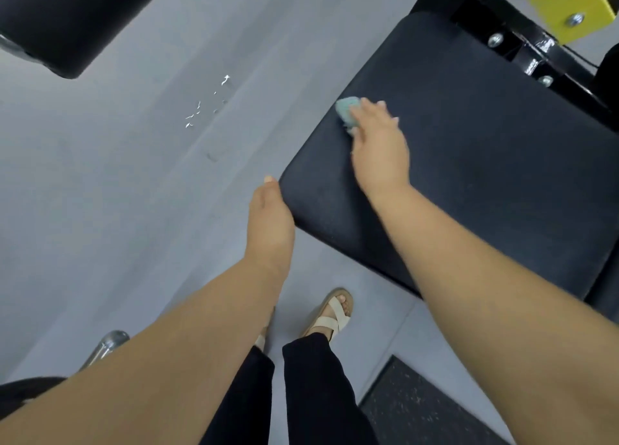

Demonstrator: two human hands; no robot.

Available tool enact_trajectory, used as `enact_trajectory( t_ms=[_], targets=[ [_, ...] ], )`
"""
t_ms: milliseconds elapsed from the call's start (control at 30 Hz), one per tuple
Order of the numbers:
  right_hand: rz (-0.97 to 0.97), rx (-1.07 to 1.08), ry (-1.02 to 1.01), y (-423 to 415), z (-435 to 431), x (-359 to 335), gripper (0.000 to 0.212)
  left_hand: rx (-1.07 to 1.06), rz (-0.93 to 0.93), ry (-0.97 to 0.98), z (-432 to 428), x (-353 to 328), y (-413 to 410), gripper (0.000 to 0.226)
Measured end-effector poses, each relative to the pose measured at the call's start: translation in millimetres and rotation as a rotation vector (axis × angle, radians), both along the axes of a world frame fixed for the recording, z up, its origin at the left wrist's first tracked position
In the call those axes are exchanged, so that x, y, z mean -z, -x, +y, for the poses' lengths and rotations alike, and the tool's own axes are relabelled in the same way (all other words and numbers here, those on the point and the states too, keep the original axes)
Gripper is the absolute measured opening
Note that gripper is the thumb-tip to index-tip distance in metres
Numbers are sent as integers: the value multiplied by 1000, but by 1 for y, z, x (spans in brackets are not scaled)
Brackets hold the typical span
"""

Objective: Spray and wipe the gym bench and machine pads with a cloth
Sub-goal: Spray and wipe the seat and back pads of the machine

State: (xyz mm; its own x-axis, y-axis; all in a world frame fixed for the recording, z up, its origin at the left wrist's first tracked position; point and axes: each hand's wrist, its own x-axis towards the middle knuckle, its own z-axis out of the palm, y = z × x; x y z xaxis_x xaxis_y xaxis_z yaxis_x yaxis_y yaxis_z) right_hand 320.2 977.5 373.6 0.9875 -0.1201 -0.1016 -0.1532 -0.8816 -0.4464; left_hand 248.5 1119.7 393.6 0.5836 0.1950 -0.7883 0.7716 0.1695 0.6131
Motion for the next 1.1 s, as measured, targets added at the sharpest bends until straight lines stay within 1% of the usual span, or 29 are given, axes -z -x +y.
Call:
enact_trajectory(
  t_ms=[67, 100, 167, 233, 267, 300, 333, 367, 400, 433, 467, 533, 567, 600, 667, 733, 767, 800, 867, 933, 967, 1033, 1067, 1100],
  targets=[
    [12, 26, 8, 10, 1, 8, 42, 44, 26, -20, -2, -2, -1, 40],
    [-15, -14, -9, 24, 14, 11, 42, 52, 30, -35, -3, -3, -3, 43],
    [-42, -178, -51, 61, 47, 20, 42, 49, 15, -53, -2, -1, -4, 43],
    [41, -330, -124, 94, 70, 18, 47, 6, 32, -50, 1, -2, -1, 42],
    [92, -372, -167, 103, 72, 14, 47, -33, 65, -40, 3, -3, 0, 40],
    [79, -398, -186, 105, 67, 8, 46, -67, 96, -30, 5, -3, 3, 39],
    [20, -396, -191, 103, 57, 1, 44, -82, 109, -19, 6, -3, 4, 36],
    [-59, -354, -154, 101, 43, -3, 40, -59, 108, -17, 6, -5, 7, 32],
    [-117, -241, -110, 97, 25, -7, 36, -18, 102, -27, 3, -9, 10, 26],
    [-122, -112, -60, 94, 3, -8, 34, 18, 95, -41, 0, -13, 13, 20],
    [-95, 9, -11, 94, -18, -11, 34, 56, 86, -56, -4, -17, 15, 19],
    [-56, 148, 38, 107, -39, -8, 35, 122, 60, -88, -10, -19, 22, 17],
    [-66, 147, 51, 119, -34, -6, 36, 155, 39, -106, -13, -20, 25, 18],
    [-90, 101, 64, 136, -25, -4, 37, 193, 17, -125, -17, -23, 29, 25],
    [-128, -45, 30, 167, -6, -1, 37, 260, -21, -166, -26, -26, 36, 36],
    [-108, -156, -48, 181, -8, -6, 40, 334, -44, -189, -35, -31, 42, 37],
    [-111, -162, -60, 179, -21, -10, 39, 381, -55, -195, -40, -33, 45, 36],
    [-134, -101, -47, 175, -41, -13, 35, 436, -74, -202, -47, -35, 47, 36],
    [-172, 138, 21, 156, -89, -21, 34, 535, -138, -256, -58, -36, 52, 36],
    [-107, 370, 84, 134, -136, -29, 37, 613, -204, -331, -72, -37, 56, 32],
    [-61, 436, 99, 122, -142, -28, 38, 616, -241, -350, -72, -34, 55, 32],
    [-44, 437, 96, 118, -135, -22, 40, 624, -249, -311, -82, -36, 57, 30],
    [-69, 397, 86, 124, -124, -17, 41, 631, -224, -269, -90, -39, 58, 29],
    [-88, 308, 70, 135, -107, -12, 42, 614, -194, -229, -94, -40, 59, 28]
  ],
)
